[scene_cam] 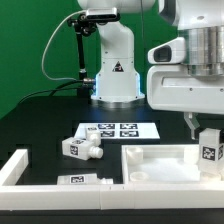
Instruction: Assemble one leg
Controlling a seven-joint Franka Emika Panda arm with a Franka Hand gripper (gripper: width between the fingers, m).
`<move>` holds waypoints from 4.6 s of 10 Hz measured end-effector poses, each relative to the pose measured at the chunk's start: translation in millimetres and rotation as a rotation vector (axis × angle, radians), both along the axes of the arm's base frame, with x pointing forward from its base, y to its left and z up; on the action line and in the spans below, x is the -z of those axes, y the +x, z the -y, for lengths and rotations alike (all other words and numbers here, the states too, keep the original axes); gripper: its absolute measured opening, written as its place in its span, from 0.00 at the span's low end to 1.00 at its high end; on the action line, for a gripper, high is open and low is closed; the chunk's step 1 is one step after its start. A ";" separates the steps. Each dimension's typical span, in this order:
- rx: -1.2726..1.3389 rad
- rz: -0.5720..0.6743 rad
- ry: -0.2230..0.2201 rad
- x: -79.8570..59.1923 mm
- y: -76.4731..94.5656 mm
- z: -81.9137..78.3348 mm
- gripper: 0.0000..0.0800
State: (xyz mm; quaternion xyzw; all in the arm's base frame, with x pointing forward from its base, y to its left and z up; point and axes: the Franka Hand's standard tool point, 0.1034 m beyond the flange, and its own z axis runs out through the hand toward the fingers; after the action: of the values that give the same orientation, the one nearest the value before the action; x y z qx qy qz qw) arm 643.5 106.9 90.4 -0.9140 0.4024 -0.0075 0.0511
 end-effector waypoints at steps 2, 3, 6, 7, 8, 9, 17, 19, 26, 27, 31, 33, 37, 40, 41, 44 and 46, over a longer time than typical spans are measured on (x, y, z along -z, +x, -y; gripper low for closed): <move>0.337 -0.020 0.034 1.1 -0.2 1.3 0.36; 0.430 -0.026 0.052 0.7 -0.7 3.0 0.36; 0.397 -0.022 0.049 0.9 -1.0 2.0 0.36; 0.293 0.016 0.040 0.9 0.7 -2.2 0.57; 0.088 0.030 0.001 4.2 -3.6 -10.4 0.73; -0.107 0.054 -0.026 4.0 -3.8 -16.3 0.79; -0.770 0.160 -0.115 9.5 -1.0 -15.4 0.81; -0.738 0.157 -0.112 9.6 -1.0 -14.7 0.53; 0.161 0.032 -0.004 8.5 -5.4 -11.9 0.37; 0.320 0.012 0.036 8.3 -5.4 -13.2 0.37; 0.511 0.000 0.083 9.5 -4.9 -14.6 0.45; 0.146 0.032 0.026 8.4 -5.3 -14.2 0.67; -0.315 0.051 -0.010 5.0 -4.1 -11.7 0.81; -0.782 0.086 -0.093 6.0 -1.3 -6.4 0.81; -0.791 0.100 -0.104 6.0 0.9 -9.0 0.81; -0.702 0.095 -0.095 6.2 0.8 -8.6 0.59; -0.525 0.083 -0.085 6.3 1.1 -5.9 0.36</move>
Offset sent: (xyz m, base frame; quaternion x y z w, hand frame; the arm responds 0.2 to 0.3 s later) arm 0.0036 0.0038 0.0136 0.0351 -0.0013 0.1910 0.9810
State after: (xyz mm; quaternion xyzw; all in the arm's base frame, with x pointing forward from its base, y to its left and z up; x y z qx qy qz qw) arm 644.5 112.9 84.1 -0.9873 0.1485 -0.0484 0.0294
